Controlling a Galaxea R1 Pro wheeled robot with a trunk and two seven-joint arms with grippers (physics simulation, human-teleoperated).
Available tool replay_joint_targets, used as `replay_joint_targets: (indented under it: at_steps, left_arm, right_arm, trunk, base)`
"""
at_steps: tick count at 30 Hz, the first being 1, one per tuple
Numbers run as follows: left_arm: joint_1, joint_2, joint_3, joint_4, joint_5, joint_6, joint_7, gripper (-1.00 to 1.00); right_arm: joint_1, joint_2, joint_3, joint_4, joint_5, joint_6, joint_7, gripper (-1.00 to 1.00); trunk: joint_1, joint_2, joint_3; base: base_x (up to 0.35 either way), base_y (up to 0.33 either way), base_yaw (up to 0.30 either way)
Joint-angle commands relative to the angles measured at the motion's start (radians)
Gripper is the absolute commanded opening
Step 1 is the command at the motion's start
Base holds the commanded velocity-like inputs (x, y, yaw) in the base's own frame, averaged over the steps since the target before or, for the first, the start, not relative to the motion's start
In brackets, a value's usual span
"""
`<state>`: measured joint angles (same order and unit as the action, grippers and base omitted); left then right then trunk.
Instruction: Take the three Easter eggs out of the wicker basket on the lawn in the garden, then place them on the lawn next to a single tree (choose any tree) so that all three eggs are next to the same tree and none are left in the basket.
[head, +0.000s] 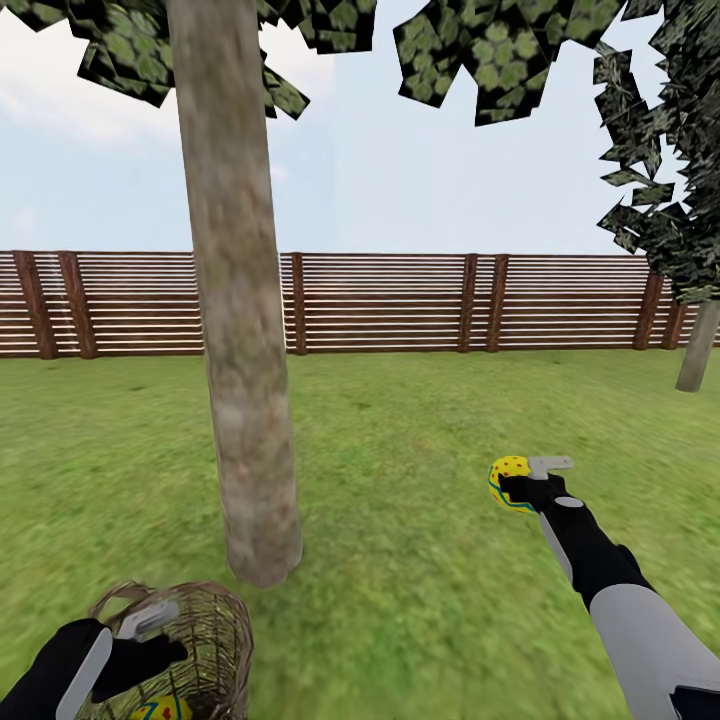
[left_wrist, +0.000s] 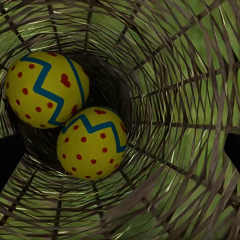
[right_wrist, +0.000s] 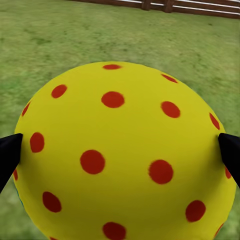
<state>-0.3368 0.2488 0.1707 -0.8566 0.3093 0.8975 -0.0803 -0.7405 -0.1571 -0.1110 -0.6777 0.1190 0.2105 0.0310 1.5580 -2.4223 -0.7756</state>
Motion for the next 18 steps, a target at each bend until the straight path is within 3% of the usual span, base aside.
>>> replay_joint_targets:
  at_steps: [1,11,18]
  left_arm:
    - [-0.001,0.000,0.003,-0.001,-0.007,0.005,-0.008,1.00]
    - [-0.001,0.000,0.003,-0.001,-0.007,0.005,-0.008,1.00]
    - [-0.001,-0.001,0.003,-0.001,-0.007,0.005,-0.007,1.00]
  right_arm:
    - [0.000,0.001,-0.002,-0.002,0.010,0.006,0.003,-1.00]
    - [0.001,0.001,-0.002,-0.002,0.011,0.005,0.003,-1.00]
    - [0.018,0.001,-0.002,-0.009,0.010,0.004,0.003,-1.00]
  trunk:
    - [0.004,-0.008,-0.004]
    - [0.042,-0.078,-0.036]
    - [0.045,-0.079,-0.063]
  base:
    - [0.000,0.000,0.000]
    - [0.000,0.000,0.000]
    - [0.000,0.000,0.000]
